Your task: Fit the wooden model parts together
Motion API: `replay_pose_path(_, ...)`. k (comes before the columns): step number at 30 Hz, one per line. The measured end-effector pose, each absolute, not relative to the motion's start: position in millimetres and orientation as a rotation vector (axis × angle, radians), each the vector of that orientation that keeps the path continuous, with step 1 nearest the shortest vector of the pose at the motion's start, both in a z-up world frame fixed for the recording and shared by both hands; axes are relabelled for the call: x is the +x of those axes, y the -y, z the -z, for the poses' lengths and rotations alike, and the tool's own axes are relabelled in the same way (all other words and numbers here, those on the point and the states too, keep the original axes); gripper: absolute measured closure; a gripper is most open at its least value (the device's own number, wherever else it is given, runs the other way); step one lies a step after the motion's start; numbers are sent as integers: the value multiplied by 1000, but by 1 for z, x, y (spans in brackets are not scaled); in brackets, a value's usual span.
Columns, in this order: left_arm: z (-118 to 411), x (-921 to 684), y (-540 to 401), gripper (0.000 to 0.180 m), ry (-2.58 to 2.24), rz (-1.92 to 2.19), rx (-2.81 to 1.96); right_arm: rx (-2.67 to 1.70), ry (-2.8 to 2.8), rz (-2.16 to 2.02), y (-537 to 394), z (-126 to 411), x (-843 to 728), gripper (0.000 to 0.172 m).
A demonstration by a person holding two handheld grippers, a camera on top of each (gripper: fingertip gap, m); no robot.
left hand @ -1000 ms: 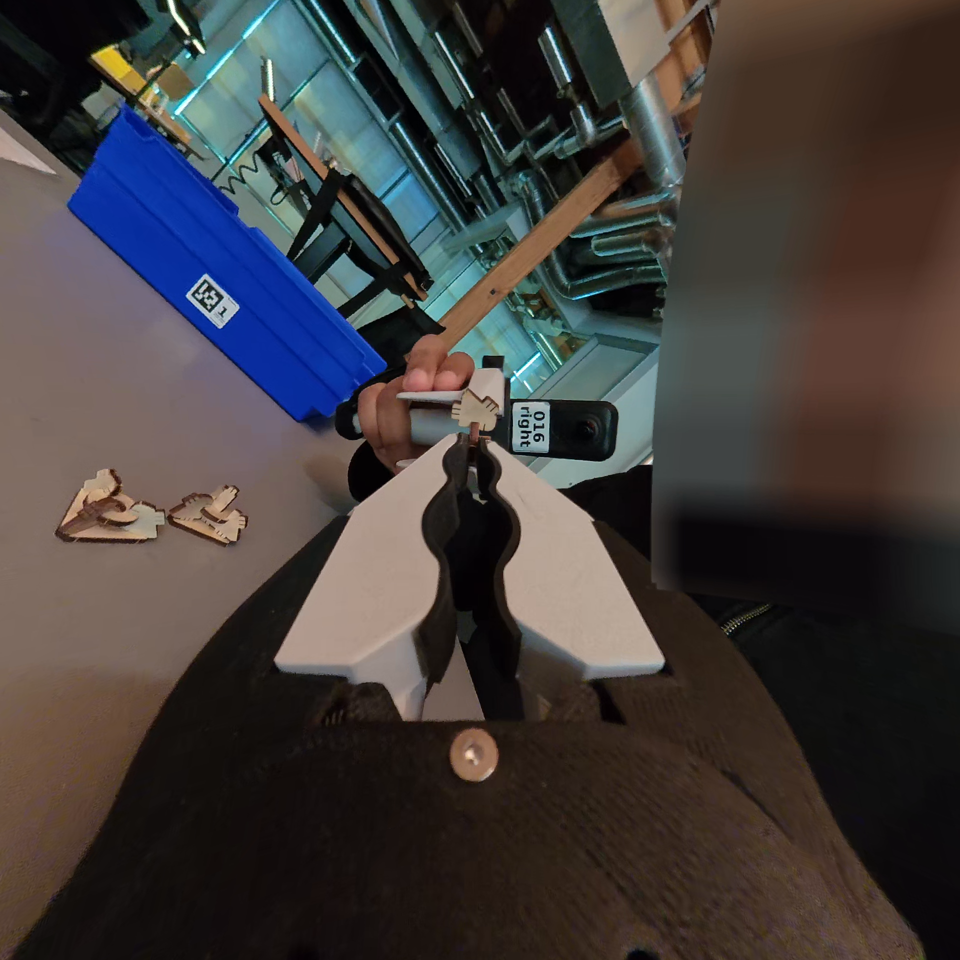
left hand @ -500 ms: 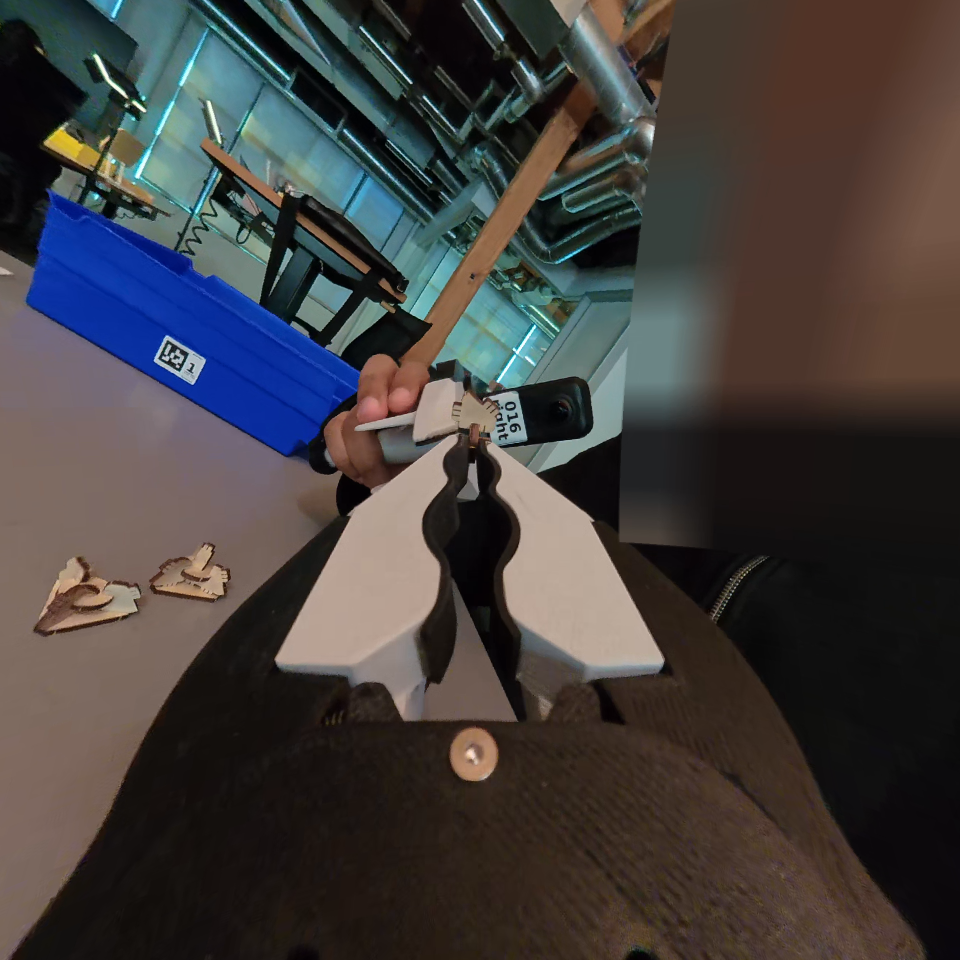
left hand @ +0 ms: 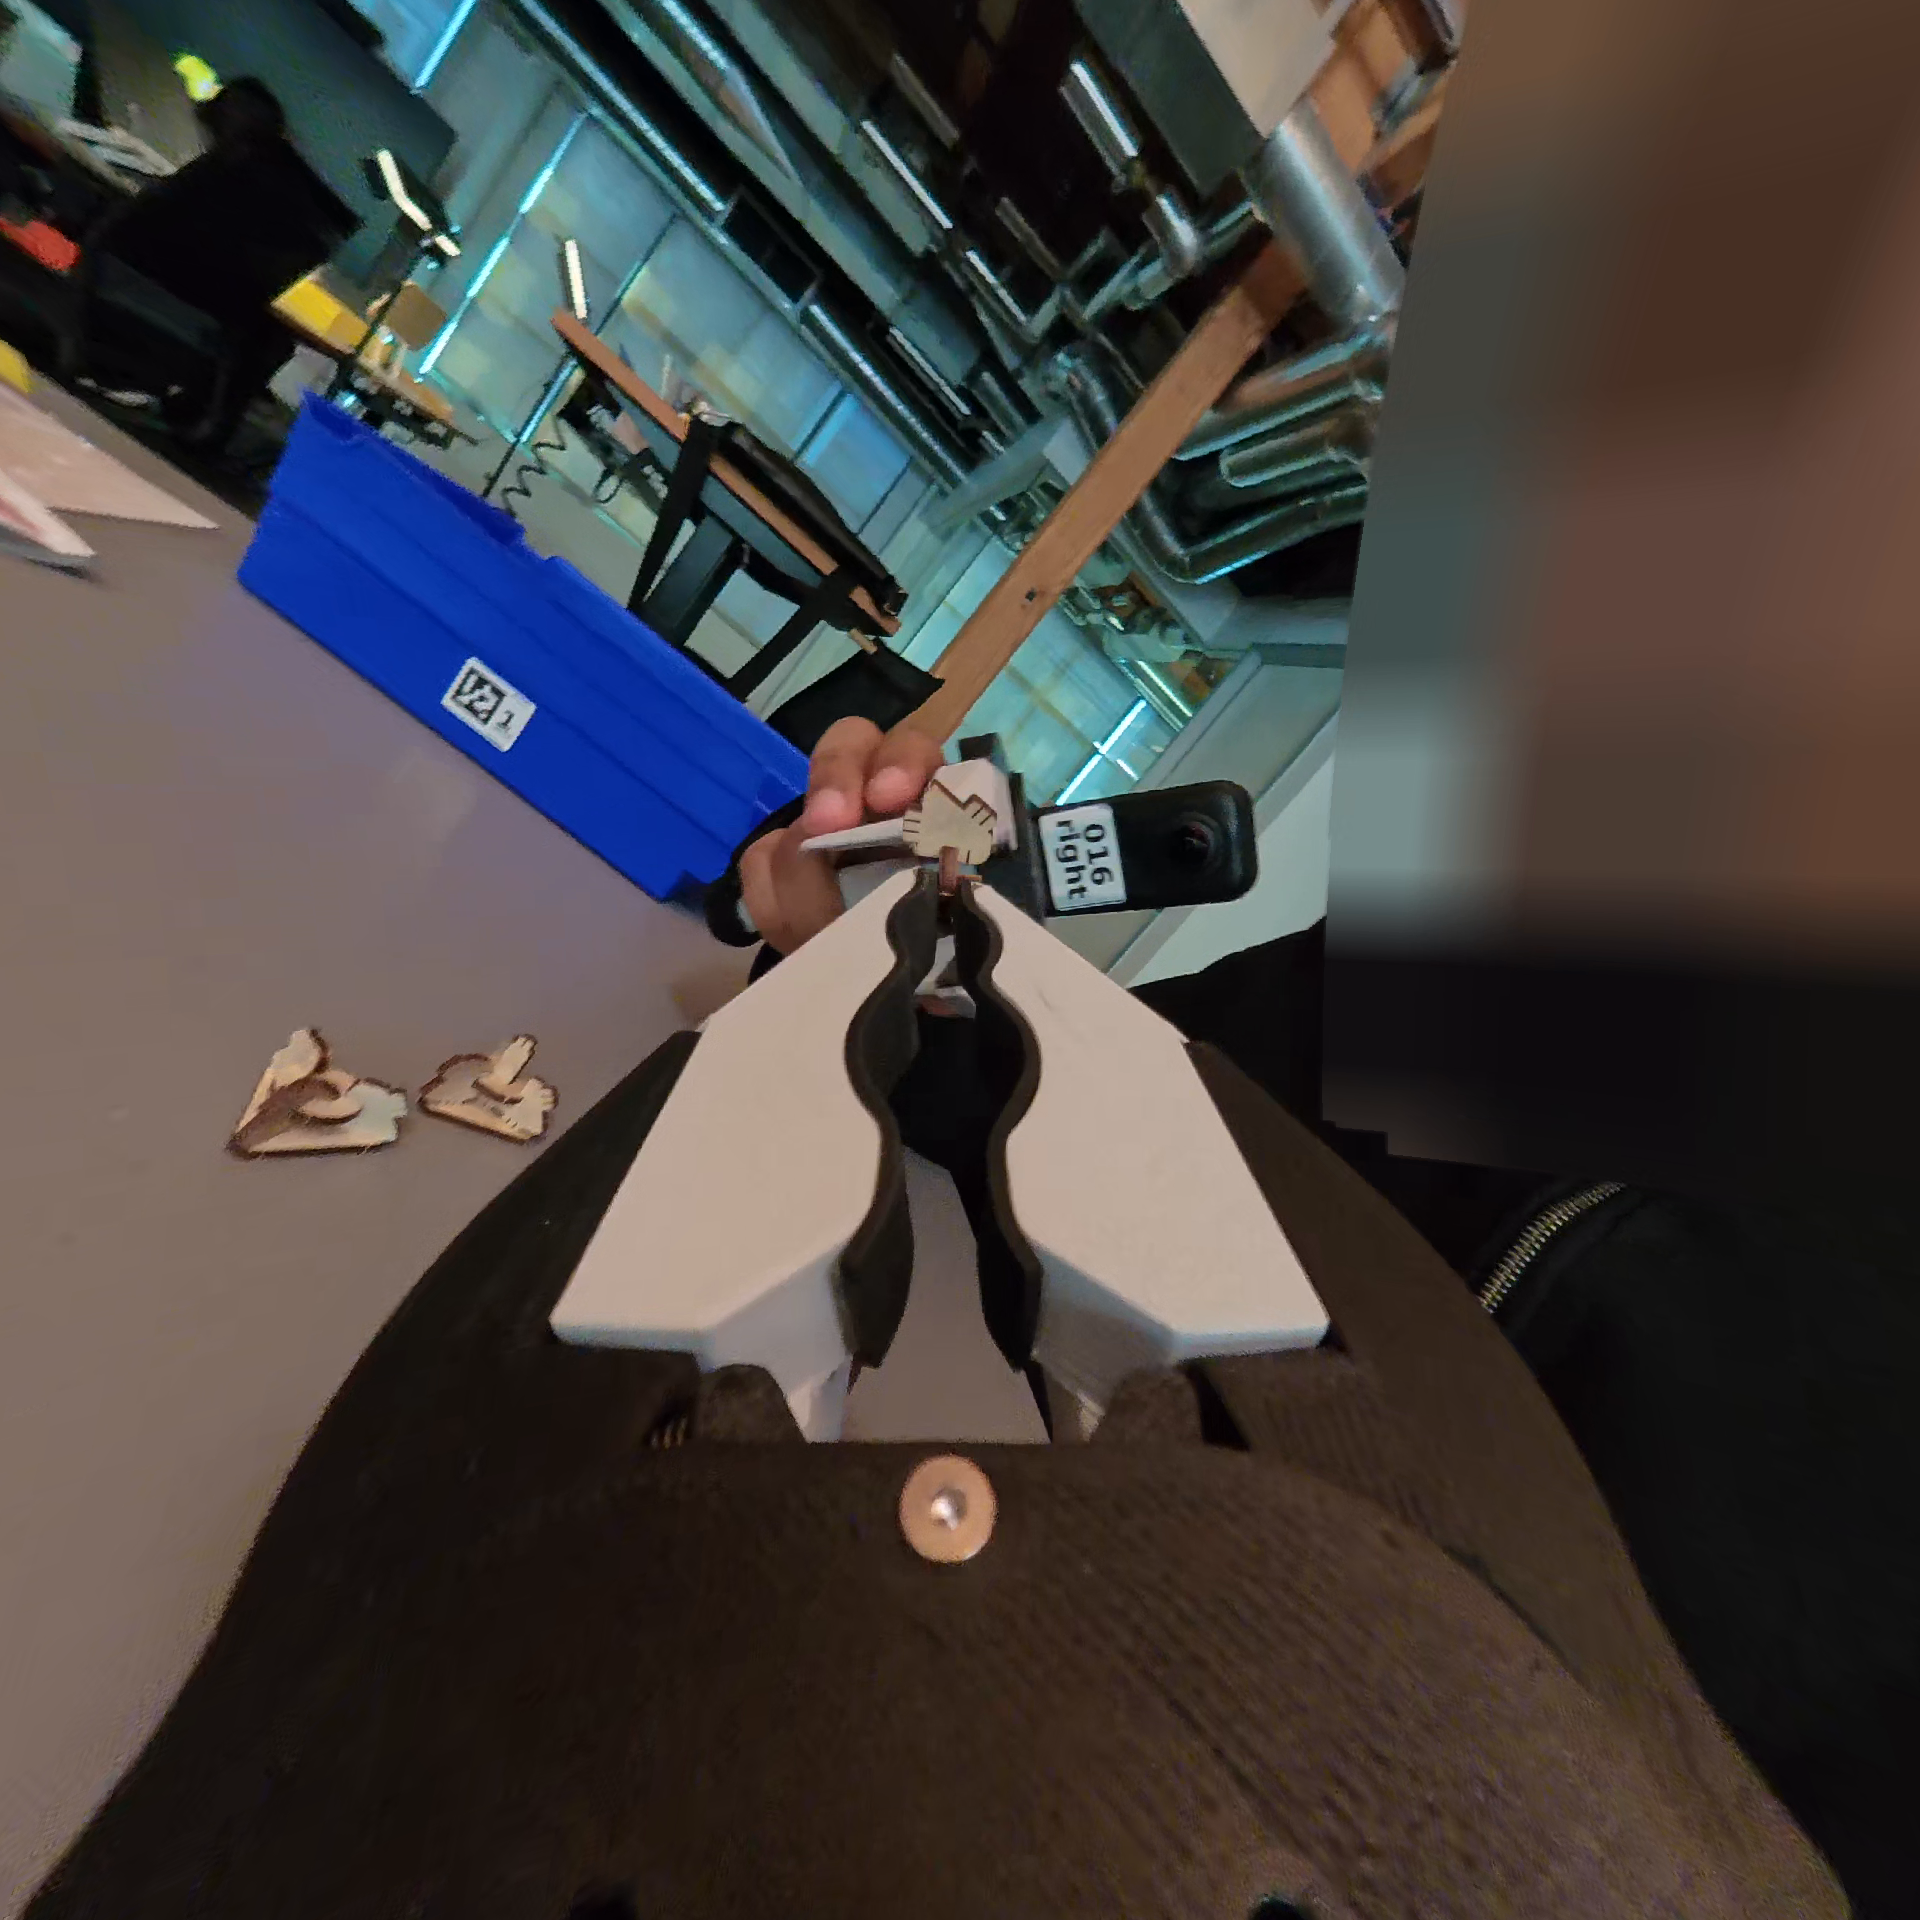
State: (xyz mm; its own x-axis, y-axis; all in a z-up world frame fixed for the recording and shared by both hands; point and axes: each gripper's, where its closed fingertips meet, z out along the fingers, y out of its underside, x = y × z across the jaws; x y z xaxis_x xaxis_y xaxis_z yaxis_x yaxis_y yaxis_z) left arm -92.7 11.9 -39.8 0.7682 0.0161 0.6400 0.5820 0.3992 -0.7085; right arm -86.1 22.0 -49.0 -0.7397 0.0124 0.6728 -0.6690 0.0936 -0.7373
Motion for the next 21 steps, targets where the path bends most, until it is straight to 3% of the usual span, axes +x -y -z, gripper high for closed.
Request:
replay_pose_path(12,55,-99,-18,179,710,473,-1126,617,1850,-1615,-17,58,-95,142)
replay_pose_path(21,61,-95,-26,180,712,532,-1158,638,1856,-1594,-16,62,-94,155)
